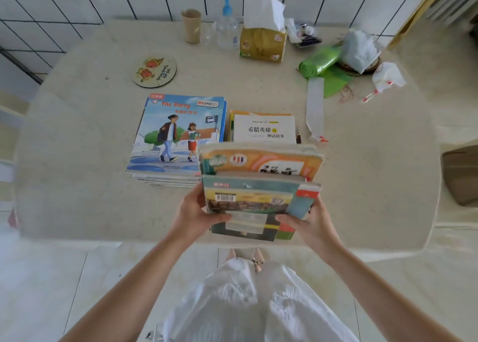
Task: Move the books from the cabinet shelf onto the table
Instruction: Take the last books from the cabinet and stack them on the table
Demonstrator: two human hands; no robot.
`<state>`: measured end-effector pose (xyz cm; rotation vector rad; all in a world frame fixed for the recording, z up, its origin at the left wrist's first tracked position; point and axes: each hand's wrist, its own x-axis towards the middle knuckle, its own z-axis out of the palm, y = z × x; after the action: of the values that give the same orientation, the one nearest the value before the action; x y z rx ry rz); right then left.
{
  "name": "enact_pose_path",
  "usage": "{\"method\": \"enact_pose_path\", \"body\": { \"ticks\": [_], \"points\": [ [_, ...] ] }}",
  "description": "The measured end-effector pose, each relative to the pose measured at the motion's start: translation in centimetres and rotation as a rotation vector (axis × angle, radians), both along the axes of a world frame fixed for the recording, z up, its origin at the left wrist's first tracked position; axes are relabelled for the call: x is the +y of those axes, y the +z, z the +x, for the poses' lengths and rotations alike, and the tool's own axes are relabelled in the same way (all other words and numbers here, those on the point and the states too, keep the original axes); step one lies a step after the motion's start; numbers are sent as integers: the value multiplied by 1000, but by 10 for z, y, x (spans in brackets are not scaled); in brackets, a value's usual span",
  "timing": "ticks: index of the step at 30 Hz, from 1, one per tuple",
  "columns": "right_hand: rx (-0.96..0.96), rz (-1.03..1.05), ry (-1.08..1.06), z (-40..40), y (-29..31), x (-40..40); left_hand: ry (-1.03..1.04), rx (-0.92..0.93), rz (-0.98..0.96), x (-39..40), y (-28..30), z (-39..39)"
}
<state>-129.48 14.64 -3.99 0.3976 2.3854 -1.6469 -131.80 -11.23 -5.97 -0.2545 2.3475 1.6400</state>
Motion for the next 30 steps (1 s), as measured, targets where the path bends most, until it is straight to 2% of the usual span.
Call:
{"method": "enact_pose_path", "body": {
  "ticks": [3,9,14,22,25,30],
  "points": [
    [-45,-96,-36,-12,20,12,-25,-21,64,9,29,-12],
    [-205,-403,-143,-51,59,36,55,-228,241,37,53,-45],
    [-345,-342,-193,-99,66,47,134,-357,301,64,53,-69],
    [-490,-311,-150,-148,44,41,238,-463,230,74,41,-99],
    [-498,-262,-106,-158,33,40,267,-535,193,79,37,-107],
    [-458,-227,-51,-160,20,40,303,-494,131,91,33,-110]
  ]
}}
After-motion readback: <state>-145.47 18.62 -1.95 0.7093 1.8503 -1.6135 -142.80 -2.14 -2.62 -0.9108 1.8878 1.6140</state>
